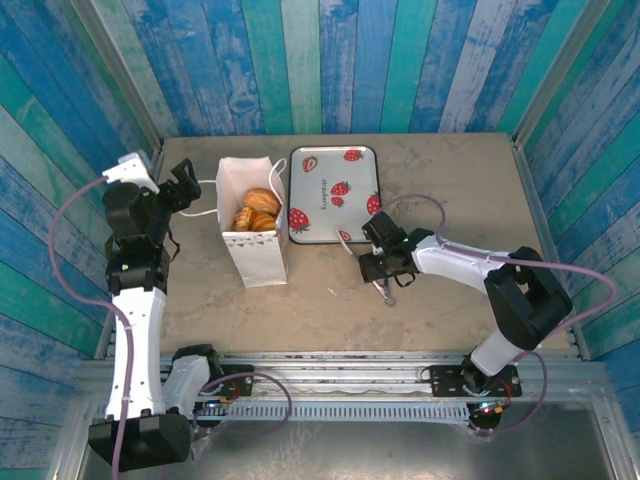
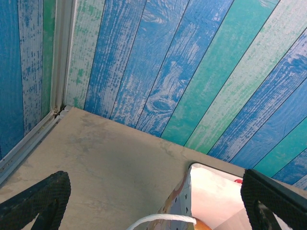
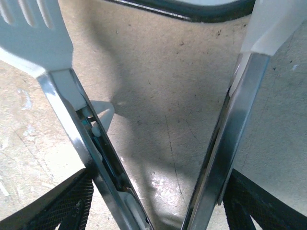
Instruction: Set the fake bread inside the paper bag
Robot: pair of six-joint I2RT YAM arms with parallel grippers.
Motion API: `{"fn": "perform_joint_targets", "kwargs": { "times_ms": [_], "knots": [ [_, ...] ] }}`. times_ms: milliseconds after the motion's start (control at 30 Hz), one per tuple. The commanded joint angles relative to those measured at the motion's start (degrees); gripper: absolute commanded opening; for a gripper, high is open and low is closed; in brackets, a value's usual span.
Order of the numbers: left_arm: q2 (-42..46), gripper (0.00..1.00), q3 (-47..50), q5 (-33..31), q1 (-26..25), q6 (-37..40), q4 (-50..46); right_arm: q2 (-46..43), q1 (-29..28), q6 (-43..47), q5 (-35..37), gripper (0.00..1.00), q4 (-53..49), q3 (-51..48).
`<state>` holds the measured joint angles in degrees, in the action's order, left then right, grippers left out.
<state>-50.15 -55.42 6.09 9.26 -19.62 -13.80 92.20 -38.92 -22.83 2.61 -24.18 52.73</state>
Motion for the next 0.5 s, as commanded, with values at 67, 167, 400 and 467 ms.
{"fn": "perform_joint_targets", "kwargs": {
  "times_ms": [67, 167, 400, 467],
  "knots": [
    [1.5, 0.95, 0.6, -1.3, -0.1, -0.3, -0.1, -3.4, 0.2, 0.9, 1.6, 0.74, -3.1, 2.6],
    [1.4, 0.94, 1.2, -2.3, -0.1, -0.1, -0.3, -6.5, 0.3, 1.1, 2.7, 0.76, -4.9, 3.7],
    [0.8, 0.94, 2.6, -2.3, 7.3, -1.9, -0.2, -17.5, 2.8, 2.4, 6.0, 0.82, -8.2, 6.6],
    [0.0, 0.94, 3.2, -0.3, 10.4, -2.2, 0.8, -20.8, 5.0, 3.5, 6.4, 0.84, -8.5, 6.7]
  ]
}}
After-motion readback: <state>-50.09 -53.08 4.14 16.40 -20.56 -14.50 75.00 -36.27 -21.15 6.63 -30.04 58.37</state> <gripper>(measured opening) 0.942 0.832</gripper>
